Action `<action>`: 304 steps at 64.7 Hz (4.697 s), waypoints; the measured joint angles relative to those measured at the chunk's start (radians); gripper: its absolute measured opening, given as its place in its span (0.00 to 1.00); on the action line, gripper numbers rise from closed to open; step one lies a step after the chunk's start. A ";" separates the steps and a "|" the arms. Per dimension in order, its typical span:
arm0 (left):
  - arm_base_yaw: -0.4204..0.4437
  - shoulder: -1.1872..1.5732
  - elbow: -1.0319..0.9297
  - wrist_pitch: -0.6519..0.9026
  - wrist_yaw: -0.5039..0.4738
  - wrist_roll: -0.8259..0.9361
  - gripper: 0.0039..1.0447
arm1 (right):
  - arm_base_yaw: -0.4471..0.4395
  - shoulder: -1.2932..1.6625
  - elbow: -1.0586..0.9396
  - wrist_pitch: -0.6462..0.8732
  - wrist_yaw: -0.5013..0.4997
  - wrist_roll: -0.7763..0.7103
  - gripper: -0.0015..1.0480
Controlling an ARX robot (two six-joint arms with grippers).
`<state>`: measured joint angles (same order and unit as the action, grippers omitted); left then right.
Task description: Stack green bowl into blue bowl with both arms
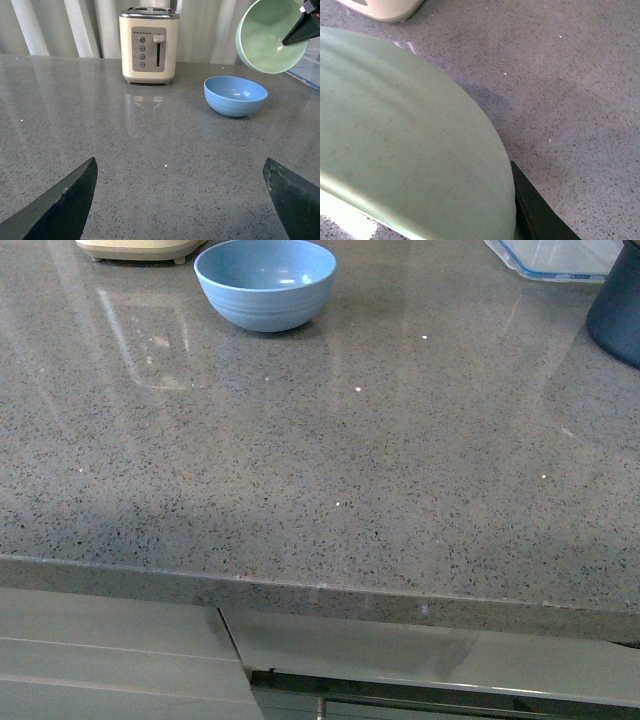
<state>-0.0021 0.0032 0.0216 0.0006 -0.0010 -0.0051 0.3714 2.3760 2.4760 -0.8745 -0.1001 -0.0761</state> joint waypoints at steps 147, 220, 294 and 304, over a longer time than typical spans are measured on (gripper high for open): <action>0.000 0.000 0.000 0.000 0.000 0.000 0.94 | 0.023 -0.039 -0.162 0.085 -0.026 0.081 0.92; 0.000 0.000 0.000 0.000 0.000 0.000 0.94 | -0.165 -1.076 -1.553 0.377 0.219 0.422 0.90; 0.000 0.000 0.000 0.000 -0.002 0.000 0.94 | -0.369 -1.615 -2.374 1.524 0.105 0.079 0.01; 0.000 0.000 0.000 0.000 -0.002 0.000 0.94 | -0.369 -1.720 -2.410 1.457 0.103 0.079 0.01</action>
<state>-0.0021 0.0032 0.0216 0.0002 -0.0025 -0.0051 0.0025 0.6563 0.0658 0.5827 0.0029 0.0025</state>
